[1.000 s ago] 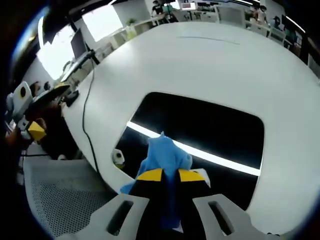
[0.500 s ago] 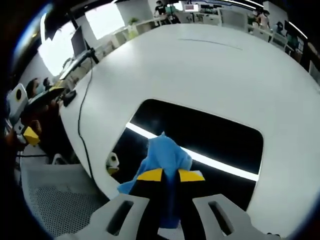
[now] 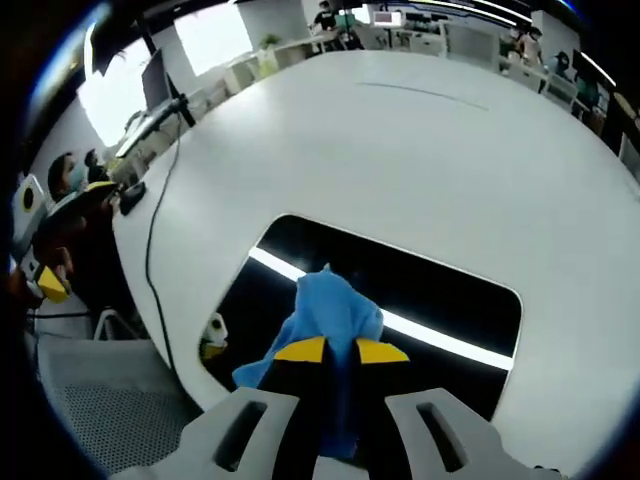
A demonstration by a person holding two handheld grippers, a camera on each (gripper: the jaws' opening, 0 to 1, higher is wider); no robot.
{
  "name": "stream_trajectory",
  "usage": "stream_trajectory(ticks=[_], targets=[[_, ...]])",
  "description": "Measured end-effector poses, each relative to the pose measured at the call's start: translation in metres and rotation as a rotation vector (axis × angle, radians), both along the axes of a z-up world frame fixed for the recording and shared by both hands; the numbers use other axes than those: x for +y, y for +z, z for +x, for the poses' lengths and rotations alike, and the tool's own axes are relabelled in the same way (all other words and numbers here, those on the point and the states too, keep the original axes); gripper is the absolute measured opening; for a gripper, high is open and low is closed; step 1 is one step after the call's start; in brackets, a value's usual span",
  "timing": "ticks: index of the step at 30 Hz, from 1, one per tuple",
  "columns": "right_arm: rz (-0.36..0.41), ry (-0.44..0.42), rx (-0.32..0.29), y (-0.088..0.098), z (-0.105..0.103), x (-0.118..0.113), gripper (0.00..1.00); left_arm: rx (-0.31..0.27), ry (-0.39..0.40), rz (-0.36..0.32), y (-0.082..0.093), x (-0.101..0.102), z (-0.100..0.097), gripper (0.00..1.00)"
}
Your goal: Wipe the mirror surface with the cleaning cloth until all visible marks leave the cleaned area.
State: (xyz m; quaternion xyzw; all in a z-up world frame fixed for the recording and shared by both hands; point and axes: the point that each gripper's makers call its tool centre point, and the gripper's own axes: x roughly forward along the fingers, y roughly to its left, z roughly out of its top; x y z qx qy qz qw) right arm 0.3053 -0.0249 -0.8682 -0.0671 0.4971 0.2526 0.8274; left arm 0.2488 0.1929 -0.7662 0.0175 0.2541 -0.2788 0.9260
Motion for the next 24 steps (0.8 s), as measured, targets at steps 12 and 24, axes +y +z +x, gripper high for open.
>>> stream_trajectory(ticks=[12,24], targets=[[0.01,-0.006,-0.002,0.001,0.02,0.001,0.05,0.008,0.011,0.003,-0.003,0.004,-0.005,1.0],[-0.007,0.003,-0.003,0.0,0.037,0.004,0.05,0.011,0.022,-0.002,-0.004,0.005,-0.005,1.0]])
